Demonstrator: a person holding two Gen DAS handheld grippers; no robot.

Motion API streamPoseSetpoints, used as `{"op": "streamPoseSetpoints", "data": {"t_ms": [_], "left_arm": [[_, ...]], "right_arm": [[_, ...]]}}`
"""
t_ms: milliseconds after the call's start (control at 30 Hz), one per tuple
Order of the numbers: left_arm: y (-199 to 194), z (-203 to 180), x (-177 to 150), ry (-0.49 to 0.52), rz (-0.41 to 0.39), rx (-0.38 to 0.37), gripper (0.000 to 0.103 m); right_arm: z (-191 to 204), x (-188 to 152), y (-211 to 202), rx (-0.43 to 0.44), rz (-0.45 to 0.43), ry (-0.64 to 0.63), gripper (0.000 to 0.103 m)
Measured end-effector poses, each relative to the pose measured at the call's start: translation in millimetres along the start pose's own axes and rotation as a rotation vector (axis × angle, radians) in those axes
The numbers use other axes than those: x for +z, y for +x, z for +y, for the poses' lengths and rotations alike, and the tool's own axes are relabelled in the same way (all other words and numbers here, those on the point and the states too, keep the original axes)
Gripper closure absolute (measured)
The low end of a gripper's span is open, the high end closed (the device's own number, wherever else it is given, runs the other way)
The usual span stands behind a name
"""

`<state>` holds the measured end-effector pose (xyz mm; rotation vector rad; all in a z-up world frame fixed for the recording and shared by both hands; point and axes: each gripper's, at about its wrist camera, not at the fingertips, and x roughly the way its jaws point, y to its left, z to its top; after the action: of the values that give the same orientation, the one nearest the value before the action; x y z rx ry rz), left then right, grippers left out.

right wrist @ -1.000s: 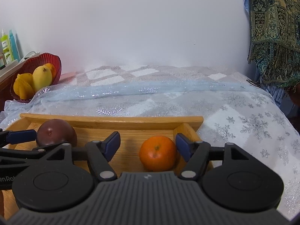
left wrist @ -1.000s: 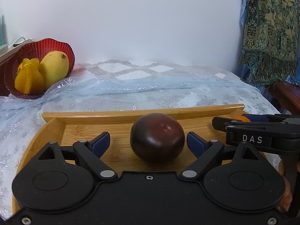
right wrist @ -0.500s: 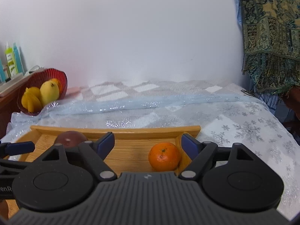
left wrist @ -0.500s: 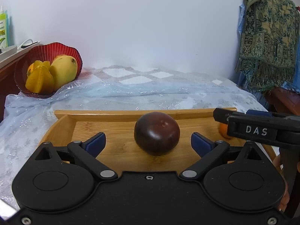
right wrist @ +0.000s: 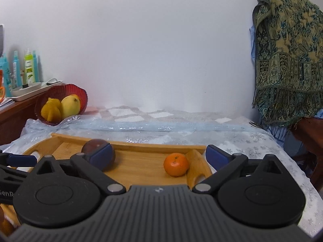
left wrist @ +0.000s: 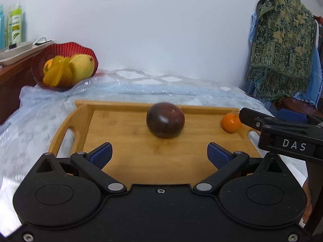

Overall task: Organize fruits
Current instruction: 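Withdraw both grippers from the tray back toward the remaining fruits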

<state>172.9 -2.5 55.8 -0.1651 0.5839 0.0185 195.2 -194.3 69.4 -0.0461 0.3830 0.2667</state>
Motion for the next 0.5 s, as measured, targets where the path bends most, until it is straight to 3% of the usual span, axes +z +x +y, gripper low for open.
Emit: {"op": "streamPoseSetpoints", "data": {"t_ms": [500], "left_arm": [[-59, 0, -50, 0.047, -0.032, 0.014, 0.002]], "right_arm": [[12, -49, -71, -0.039, -0.017, 0.005, 0.000]]}}
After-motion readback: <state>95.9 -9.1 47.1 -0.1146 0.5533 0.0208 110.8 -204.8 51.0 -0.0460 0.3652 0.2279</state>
